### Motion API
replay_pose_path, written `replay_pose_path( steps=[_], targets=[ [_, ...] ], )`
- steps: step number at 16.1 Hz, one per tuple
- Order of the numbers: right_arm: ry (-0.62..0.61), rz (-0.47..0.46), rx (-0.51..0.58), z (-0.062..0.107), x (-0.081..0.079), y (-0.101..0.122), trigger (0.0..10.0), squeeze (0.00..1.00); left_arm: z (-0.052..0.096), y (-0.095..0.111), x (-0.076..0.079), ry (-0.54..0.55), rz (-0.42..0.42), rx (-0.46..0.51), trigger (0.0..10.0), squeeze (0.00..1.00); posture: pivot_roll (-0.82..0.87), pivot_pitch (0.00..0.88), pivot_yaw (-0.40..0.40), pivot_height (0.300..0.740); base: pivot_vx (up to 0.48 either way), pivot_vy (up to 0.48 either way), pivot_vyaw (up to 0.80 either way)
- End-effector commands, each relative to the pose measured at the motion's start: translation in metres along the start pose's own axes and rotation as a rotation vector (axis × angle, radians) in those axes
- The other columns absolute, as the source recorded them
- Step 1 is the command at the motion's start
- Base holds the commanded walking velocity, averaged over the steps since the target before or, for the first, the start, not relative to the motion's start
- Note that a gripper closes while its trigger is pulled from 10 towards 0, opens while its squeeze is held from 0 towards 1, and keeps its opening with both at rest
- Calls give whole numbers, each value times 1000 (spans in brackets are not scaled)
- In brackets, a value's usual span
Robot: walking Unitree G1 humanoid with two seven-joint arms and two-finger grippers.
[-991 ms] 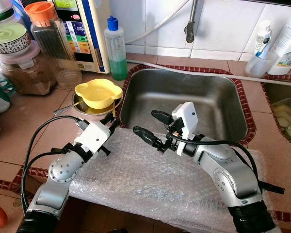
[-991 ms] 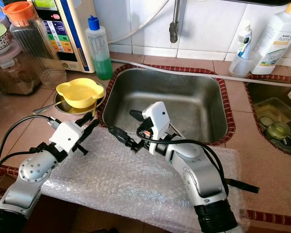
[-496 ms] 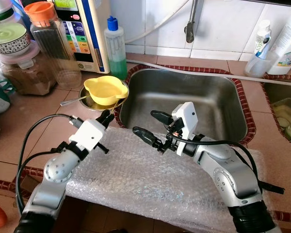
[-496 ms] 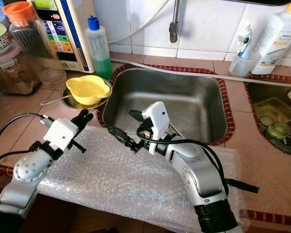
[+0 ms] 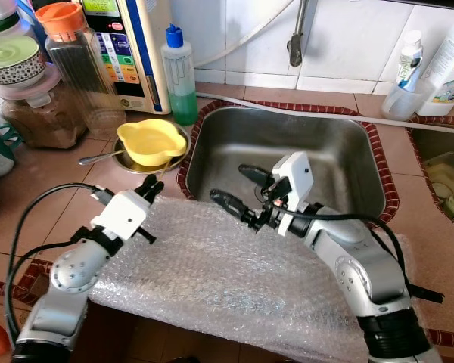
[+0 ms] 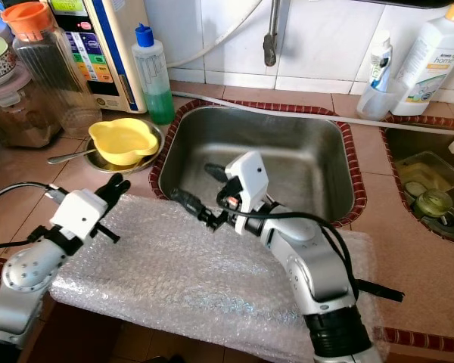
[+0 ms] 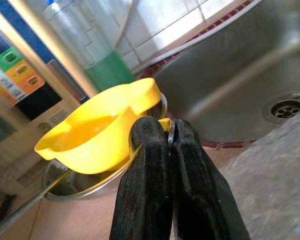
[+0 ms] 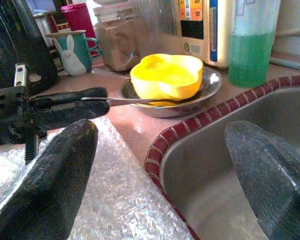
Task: Kitchen organization
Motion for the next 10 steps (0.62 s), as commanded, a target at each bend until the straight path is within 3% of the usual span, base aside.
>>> replay_pose_path(
  steps=[1, 5, 8, 10],
  targets=[
    [-11, 7, 1, 1, 4, 1, 10000, 0, 7, -3, -5, -2, -6, -26, 0, 0, -150, 137, 59, 740, 0, 0, 0],
    [-15, 12, 0, 1, 6, 0, 10000, 0, 24, 2, 3, -75, -22, -38, 0, 0, -140, 136, 63, 740, 0, 0, 0],
    [-14, 14, -1, 1, 7, -1, 10000, 0, 40, 10, 5, -76, -34, -26, 0, 0, -123, 140, 66, 740, 0, 0, 0],
    [-16, 12, -1, 1, 8, -1, 10000, 0, 42, 16, 2, -54, -36, -1, 0, 0, -118, 140, 64, 740, 0, 0, 0]
  ],
)
Point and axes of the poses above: a point about 5 cm out from each wrist's last joint towards the gripper, its own z axis pointing back from the gripper into the wrist, its own y axis along the axis of the wrist's last joint, x = y × z, the point moved 4 cm from there along -z, pointing out of the wrist towards the gripper, and after that the axes turned 15 degrees about z, right-handed, at the moved point
